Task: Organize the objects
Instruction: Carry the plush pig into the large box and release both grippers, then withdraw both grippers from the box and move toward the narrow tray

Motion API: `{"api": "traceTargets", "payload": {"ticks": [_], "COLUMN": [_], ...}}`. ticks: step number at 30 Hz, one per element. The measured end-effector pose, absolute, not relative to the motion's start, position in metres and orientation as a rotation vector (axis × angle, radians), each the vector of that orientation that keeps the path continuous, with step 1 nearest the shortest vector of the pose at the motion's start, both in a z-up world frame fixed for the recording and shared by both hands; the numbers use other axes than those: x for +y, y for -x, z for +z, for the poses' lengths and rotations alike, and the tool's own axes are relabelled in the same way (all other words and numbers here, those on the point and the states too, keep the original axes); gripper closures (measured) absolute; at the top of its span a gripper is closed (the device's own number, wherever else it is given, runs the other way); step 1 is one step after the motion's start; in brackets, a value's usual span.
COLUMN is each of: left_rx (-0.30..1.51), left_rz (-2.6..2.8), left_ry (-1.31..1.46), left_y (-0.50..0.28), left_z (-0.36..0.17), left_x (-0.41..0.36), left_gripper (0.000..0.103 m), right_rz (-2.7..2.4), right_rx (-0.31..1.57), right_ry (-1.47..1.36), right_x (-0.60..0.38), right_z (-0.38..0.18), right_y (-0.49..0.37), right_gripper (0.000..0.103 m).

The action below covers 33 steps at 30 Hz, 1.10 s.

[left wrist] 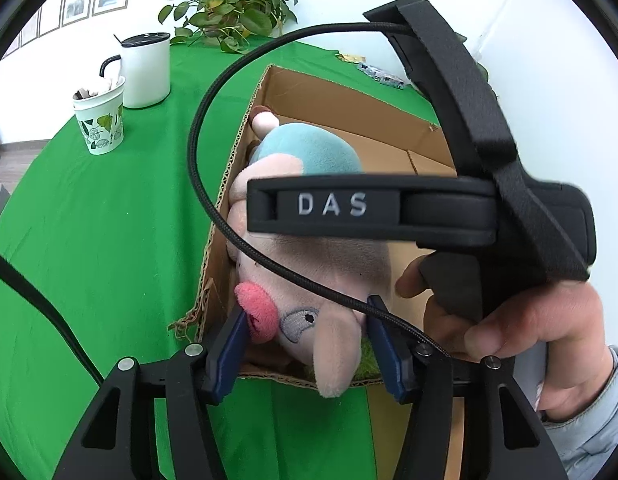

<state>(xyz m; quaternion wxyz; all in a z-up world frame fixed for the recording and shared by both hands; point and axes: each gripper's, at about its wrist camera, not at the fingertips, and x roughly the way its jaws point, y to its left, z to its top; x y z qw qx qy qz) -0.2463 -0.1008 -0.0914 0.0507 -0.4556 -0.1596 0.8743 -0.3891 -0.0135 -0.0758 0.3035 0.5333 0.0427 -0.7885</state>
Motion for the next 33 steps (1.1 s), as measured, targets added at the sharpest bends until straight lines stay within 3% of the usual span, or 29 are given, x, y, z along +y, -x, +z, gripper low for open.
{"api": "traceTargets", "payload": {"ticks": [6, 14, 19, 21, 23, 26, 33], "left_rx": [-0.456, -0.489, -0.497, -0.461, -0.435, -0.39, -0.127], "left_rz": [2.672, 2.685, 2.779, 2.839, 2.921, 3.002, 3.133], "left_ry": [1.413, 1.393, 1.223, 1.127, 1.02, 0.895, 0.655], "left_y": [0.247, 0.245, 0.219, 0.198, 0.176, 0.139, 0.06], "left_z": [-0.09, -0.087, -0.052, -0.032, -0.016, 0.009, 0.032], "left_x": [-0.095, -0.094, -0.098, -0.097, -0.097, -0.083, -0.046], "left_gripper": [0.046, 0.043, 0.043, 0.038, 0.022, 0.01, 0.007], "right_rz": [-2.074, -2.197, -2.35, -2.394, -2.453, -2.546, -2.682], "right_rx": [0.017, -0.227, -0.118, -0.07, -0.02, 0.046, 0.106], "right_ry": [-1.419, -1.188, -1.116, -1.091, -1.067, -1.018, -0.949], "right_x": [-0.001, 0.082, 0.12, 0.124, 0.126, 0.127, 0.148], "right_z": [-0.064, 0.019, 0.037, 0.035, 0.03, 0.018, 0.003], "right_y": [0.386, 0.345, 0.293, 0.269, 0.247, 0.217, 0.171], "right_gripper": [0.011, 0.011, 0.011, 0.011, 0.011, 0.011, 0.012]}}
